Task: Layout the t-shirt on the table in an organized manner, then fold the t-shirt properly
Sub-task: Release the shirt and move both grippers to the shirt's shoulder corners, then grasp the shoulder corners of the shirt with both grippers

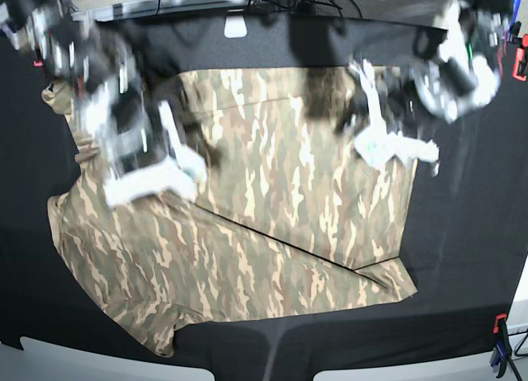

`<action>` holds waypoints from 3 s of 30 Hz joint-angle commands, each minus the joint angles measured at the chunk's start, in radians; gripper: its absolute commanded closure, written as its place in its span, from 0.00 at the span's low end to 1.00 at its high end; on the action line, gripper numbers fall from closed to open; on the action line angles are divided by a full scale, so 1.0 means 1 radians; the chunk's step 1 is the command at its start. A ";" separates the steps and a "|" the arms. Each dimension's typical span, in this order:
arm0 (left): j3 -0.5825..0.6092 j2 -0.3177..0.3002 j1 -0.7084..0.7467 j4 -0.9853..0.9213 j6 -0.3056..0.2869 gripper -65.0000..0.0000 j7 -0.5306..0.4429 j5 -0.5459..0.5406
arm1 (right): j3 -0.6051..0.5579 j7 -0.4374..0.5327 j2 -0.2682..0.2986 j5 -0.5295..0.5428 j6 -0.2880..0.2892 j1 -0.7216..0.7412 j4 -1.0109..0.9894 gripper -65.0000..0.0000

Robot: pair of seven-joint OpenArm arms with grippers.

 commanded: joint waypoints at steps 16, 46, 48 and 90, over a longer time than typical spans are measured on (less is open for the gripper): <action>-0.006 0.001 0.187 0.131 0.068 0.67 -0.019 0.057 | 0.012 -0.079 0.265 -0.415 -0.096 -0.535 0.248 0.54; -0.006 0.167 0.187 0.131 0.067 0.67 -0.023 0.073 | 0.013 0.024 0.431 -0.412 -0.338 -0.716 -0.016 0.54; -0.006 0.167 0.187 0.131 0.067 0.67 -0.023 0.072 | 0.013 0.053 0.431 -0.388 -0.309 -0.715 -0.037 0.54; -0.006 0.167 0.187 0.131 0.067 0.67 -0.023 0.072 | 0.013 0.315 0.335 -0.332 -0.335 -0.578 -0.249 0.54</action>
